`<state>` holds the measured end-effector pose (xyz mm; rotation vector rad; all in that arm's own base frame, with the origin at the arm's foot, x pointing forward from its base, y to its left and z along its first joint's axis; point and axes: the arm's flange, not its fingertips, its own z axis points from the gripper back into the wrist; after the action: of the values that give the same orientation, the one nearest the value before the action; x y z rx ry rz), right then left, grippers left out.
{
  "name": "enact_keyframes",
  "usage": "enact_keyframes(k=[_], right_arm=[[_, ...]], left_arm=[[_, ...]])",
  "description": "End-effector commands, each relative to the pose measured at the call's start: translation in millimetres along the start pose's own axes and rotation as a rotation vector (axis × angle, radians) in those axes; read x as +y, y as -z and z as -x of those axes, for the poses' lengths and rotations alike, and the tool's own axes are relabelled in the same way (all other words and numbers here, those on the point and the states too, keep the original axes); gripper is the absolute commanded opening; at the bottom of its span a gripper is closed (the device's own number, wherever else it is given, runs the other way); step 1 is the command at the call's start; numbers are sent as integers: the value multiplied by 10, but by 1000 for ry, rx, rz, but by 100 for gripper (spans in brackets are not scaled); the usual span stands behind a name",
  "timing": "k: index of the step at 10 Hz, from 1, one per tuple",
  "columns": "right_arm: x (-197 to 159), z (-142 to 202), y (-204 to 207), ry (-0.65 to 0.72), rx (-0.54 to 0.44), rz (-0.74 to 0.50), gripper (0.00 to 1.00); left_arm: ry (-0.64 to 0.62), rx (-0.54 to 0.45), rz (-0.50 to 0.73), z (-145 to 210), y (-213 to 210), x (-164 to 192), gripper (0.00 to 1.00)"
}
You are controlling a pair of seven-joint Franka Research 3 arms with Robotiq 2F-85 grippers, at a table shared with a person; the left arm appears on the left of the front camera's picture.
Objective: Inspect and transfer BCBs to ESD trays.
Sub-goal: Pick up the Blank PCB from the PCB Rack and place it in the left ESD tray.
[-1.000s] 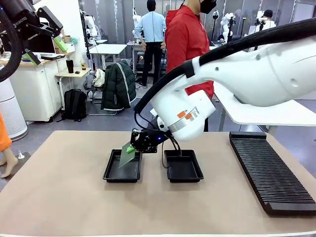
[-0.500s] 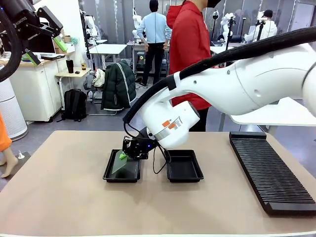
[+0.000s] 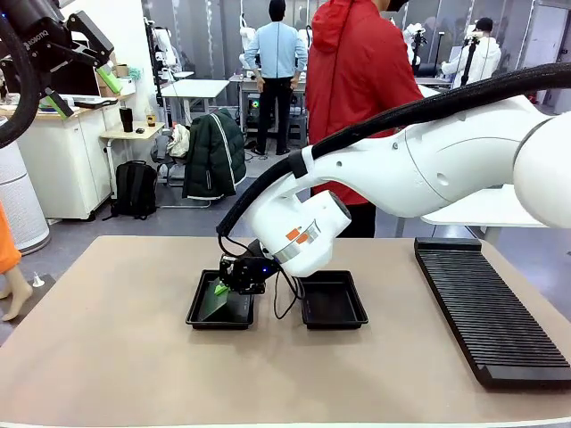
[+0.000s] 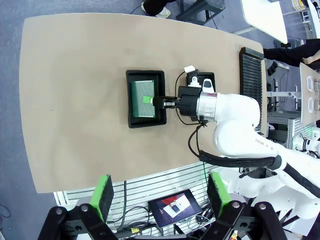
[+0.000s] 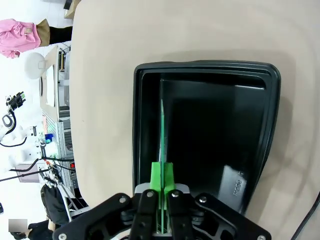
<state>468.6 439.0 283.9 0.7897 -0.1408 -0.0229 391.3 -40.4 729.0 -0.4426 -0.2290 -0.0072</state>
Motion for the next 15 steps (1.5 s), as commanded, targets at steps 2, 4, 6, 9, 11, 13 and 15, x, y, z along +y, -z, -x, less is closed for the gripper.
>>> enact_keyframes(k=[2,4,6,9,11,13,15], right_arm=[[0,0,0,0,0,0,3],[0,0,0,0,0,0,3],[0,0,0,0,0,0,3],[39,11,-22,30,-3,38,22],[128,-1,-84,18,-15,90,41],[268,-21,-138,0,-22,125,60],[482,-56,-133,-43,-34,190,79]], left_arm=[[5,0,-1,4,0,19,100],[5,0,-1,4,0,19,100],[5,0,-1,4,0,19,100],[5,0,-1,4,0,19,100],[5,0,-1,4,0,19,100],[5,0,-1,4,0,19,100],[5,0,-1,4,0,19,100]])
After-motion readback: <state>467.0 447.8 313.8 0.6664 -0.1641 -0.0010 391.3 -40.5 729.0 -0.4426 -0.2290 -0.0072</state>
